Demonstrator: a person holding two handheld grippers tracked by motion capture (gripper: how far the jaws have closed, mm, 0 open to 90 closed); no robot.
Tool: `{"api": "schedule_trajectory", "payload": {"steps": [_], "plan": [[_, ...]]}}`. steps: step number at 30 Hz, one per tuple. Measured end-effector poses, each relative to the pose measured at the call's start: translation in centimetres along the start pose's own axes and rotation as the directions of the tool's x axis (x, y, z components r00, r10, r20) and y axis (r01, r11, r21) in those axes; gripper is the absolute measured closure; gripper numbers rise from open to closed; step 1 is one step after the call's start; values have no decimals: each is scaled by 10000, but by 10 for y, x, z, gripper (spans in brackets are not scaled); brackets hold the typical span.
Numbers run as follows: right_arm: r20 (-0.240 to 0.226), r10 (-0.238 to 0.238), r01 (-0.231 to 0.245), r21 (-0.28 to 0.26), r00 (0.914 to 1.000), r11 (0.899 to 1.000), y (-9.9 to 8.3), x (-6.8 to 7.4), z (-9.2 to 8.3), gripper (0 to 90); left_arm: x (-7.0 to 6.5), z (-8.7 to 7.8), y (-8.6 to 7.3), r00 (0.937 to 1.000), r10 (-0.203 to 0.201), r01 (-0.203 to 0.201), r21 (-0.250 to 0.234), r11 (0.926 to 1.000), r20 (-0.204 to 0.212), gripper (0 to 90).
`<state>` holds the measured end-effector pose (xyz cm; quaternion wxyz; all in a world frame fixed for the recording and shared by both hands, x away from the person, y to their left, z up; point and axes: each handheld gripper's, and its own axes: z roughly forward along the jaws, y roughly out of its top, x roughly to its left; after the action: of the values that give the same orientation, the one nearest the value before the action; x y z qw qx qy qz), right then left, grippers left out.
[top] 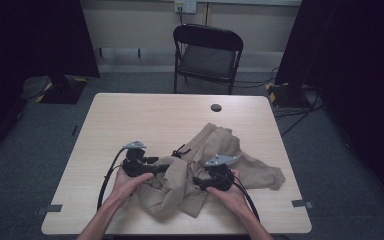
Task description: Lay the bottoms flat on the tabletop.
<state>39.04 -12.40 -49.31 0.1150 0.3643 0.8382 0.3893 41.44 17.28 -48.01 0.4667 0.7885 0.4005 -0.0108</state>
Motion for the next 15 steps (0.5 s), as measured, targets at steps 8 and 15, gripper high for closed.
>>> {"api": "schedule_trajectory", "payload": {"steps": [8, 15], "plan": [[211, 20, -17, -128, 9998, 9999, 7, -5, -16, 349, -36, -21, 6, 9876, 1445, -1379, -1017, 9852, 607, 839], [714, 115, -53, -861, 9974, 9963, 23, -13, -43, 377, -87, -8, -8, 9555, 2484, -2429, -539, 9686, 1589, 843]]}}
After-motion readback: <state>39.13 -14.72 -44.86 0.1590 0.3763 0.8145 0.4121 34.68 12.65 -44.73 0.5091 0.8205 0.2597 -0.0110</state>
